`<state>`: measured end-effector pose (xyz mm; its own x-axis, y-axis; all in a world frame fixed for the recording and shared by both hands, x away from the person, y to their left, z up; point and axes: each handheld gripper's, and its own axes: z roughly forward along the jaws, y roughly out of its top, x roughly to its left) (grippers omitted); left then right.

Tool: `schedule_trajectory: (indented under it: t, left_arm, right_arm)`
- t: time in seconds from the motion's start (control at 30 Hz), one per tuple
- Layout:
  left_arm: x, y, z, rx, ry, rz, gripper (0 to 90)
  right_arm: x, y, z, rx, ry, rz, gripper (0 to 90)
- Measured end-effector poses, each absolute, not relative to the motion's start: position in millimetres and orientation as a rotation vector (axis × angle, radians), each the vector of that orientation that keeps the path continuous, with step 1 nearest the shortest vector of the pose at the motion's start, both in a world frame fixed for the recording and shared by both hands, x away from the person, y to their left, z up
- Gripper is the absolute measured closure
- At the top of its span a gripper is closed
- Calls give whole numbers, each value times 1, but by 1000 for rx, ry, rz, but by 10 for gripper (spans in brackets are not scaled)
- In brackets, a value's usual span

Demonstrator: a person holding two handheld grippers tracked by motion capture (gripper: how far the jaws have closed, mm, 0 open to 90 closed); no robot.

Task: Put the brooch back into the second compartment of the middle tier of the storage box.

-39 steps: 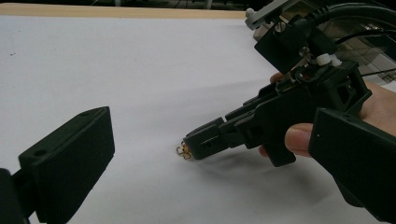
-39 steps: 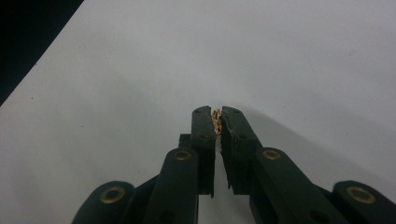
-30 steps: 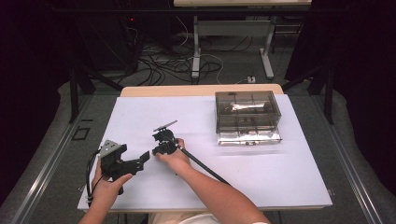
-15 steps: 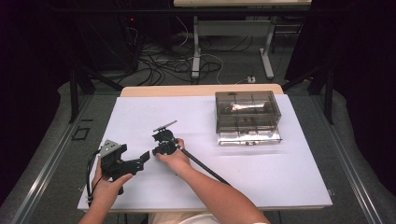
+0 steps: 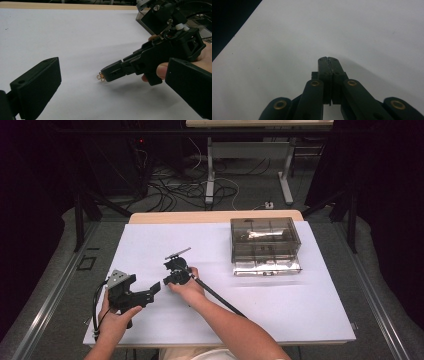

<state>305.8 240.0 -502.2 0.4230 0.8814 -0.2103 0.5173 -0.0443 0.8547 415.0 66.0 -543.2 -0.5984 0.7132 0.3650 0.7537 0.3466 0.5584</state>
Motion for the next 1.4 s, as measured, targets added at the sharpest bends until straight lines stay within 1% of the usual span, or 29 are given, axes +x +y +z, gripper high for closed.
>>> schedule_trajectory:
  t: [0.57, 1.4]
  left_arm:
    - [306, 241, -503, 1708, 1228, 471, 4]
    - [306, 241, -503, 1706, 1229, 474, 5]
  right_arm:
    - [417, 58, -535, -1417, -2456, -1192, 898]
    - [420, 27, -517, -1432, -2430, -1274, 898]
